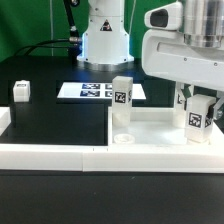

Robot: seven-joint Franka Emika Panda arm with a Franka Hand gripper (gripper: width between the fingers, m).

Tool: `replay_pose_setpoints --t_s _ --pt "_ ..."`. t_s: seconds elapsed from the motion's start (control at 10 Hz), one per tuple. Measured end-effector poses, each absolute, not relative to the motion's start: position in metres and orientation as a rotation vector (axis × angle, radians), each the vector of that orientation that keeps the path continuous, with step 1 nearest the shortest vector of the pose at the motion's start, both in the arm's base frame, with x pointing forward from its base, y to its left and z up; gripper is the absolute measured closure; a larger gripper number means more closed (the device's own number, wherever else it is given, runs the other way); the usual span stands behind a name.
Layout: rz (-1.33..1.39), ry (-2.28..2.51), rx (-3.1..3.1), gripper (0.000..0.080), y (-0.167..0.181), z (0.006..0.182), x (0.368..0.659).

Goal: Assemble square table

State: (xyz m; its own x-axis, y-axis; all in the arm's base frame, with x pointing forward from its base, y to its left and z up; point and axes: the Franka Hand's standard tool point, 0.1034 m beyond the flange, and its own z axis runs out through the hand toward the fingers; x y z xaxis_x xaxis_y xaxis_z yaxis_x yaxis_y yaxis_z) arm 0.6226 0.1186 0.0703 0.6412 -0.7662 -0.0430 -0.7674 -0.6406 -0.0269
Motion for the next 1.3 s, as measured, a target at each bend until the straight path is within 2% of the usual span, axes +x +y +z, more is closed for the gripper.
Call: replay_pose_setpoints --t_s 0.2,0.5,0.8,0.9,1.1,1.3 --pt "0.047 1.484 -2.723 0.0511 0.119 0.0695 0.6223" --pt "0.04 1.998 -2.372 0.0511 0.1217 0.0688 0.6254" --pt "0.082 2.466 -1.756 0.0509 0.1263 0.0677 0.6319" --pt "0.081 2.542 -1.554 0.0509 0.1255 0.0673 0.6322" --pt "0.077 2.541 -1.549 0.0509 0.1257 0.0675 0.6314" --pt "0.065 2.463 -1.665 0.026 0.1241 0.0683 0.6318"
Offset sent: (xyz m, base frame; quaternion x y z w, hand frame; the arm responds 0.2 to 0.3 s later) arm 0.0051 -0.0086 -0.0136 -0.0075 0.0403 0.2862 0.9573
